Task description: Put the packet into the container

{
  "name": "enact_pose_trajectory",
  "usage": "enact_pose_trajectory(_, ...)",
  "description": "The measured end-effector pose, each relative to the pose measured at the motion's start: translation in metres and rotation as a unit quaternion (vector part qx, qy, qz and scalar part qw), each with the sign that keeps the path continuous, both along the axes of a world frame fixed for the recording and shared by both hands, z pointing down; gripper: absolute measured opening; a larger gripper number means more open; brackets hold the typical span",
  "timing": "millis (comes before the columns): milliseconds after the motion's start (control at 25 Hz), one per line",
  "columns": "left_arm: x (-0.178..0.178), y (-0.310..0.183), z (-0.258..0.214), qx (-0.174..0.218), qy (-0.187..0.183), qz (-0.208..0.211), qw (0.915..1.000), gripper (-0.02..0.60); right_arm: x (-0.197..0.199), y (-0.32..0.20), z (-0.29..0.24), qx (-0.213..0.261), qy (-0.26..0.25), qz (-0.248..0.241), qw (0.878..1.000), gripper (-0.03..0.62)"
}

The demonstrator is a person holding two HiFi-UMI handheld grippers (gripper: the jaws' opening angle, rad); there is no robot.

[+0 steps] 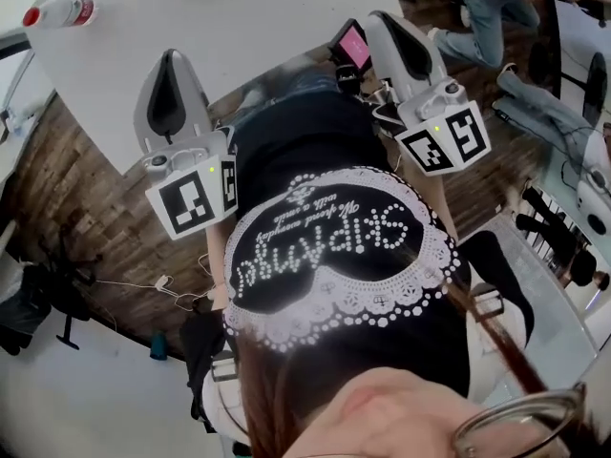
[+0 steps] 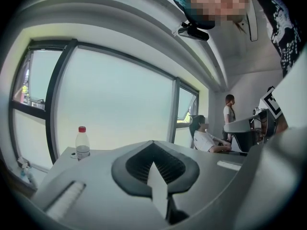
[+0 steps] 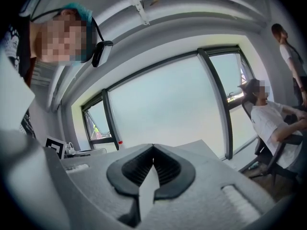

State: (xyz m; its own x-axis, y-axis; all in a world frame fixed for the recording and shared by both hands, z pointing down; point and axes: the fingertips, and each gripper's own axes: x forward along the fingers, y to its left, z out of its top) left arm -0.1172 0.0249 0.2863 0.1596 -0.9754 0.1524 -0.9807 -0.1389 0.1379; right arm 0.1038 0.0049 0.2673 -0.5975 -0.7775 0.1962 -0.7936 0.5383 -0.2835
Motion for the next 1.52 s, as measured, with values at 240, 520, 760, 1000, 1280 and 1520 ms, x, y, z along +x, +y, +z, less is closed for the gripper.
enact_pose_trajectory(240,0.013,0.004,-0.003,-0.005,0.001,0.017,0.9998,0.002,0.006,0.013,-0.004,-0.001,-0.011,0.010,1.000,0.003)
enact_pose_trajectory(520,-0.005,0.009,-0.008,-0.002,-0.011,-0.005,0.9999,0.002,0.000,0.011,-0.005,0.007,-0.019,0.010,1.000,0.003)
enact_pose_trajectory(760,-0.042,0.029,-0.015,-0.004,-0.016,-0.061,0.9980,0.002,-0.007,0.008,-0.008,0.013,-0.024,-0.003,1.000,0.003)
enact_pose_trajectory(1000,-0.077,0.051,-0.012,-0.016,-0.017,-0.115,0.9931,0.002,-0.010,0.005,-0.010,0.018,-0.030,-0.004,0.999,0.003)
enact_pose_trajectory(1280,-0.098,0.070,-0.017,-0.015,-0.019,-0.164,0.9862,0.002,-0.016,0.007,-0.015,0.018,-0.026,-0.019,0.999,0.003)
enact_pose_trajectory(1520,-0.115,0.084,-0.010,-0.021,-0.012,-0.191,0.9813,0.002,-0.033,0.002,-0.011,0.018,-0.022,-0.036,0.999,0.003)
